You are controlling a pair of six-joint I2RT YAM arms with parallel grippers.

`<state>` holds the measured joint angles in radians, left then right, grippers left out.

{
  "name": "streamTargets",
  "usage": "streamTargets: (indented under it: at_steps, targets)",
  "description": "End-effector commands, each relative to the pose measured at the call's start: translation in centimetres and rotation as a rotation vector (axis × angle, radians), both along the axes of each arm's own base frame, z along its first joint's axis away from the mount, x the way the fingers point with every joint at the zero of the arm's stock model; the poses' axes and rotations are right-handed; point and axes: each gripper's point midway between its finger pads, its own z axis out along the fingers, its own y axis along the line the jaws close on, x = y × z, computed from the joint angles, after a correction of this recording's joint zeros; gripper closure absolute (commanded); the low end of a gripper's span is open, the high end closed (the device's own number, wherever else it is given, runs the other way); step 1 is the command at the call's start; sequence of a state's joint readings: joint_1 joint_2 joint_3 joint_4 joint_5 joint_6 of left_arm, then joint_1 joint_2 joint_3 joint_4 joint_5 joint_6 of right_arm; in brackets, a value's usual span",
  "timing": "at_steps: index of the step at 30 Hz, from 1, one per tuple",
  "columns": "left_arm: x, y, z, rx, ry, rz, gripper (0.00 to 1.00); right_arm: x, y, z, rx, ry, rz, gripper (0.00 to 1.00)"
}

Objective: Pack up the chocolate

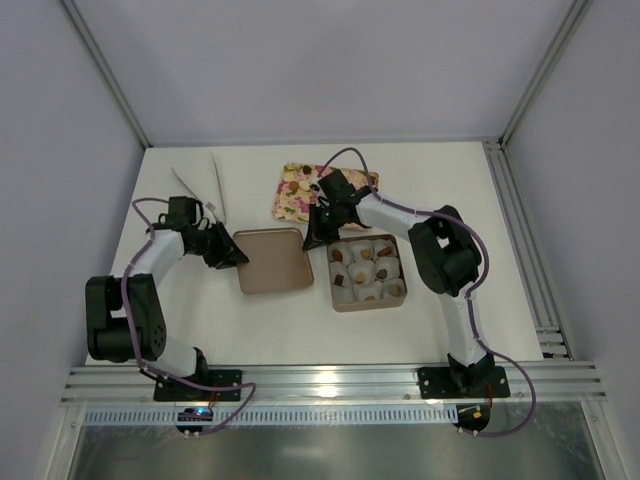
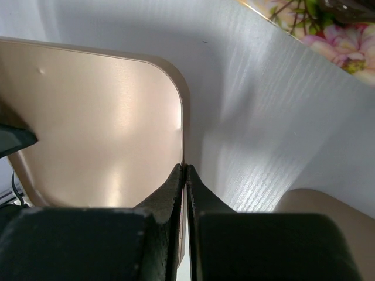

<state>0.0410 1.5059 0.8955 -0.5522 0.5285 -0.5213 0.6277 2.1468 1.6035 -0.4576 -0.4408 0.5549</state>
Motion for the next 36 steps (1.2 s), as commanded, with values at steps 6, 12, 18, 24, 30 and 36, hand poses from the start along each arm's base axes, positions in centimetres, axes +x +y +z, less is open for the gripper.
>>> streamTargets:
  at_steps: [6,12,18,24,30,36]
  targets:
    - [1.1,-2.3,7.0,-0.152,-0.171,-0.02,0.91,-0.9,2.9,7.5,0.206,-0.066,0.044,0.96]
    - [0.6,-2.7,10.3,-0.173,-0.229,-0.04,1.0,-1.0,3.1,9.2,0.241,-0.079,0.044,0.96]
    - [0.4,-2.9,13.9,-0.195,-0.312,-0.033,1.0,-1.3,3.1,11.4,0.284,-0.106,0.039,0.9]
    - [0.3,-3.2,17.4,-0.23,-0.38,-0.019,1.0,-1.8,2.1,15.5,0.37,-0.151,0.019,0.77]
    - [-0.1,-3.5,20.6,-0.265,-0.441,0.0,1.0,-3.0,1.0,19.4,0.447,-0.199,0.011,0.62]
    - [-0.4,-4.0,23.3,-0.333,-0.503,0.011,1.0,-4.5,0.3,21.7,0.561,-0.193,0.011,0.44]
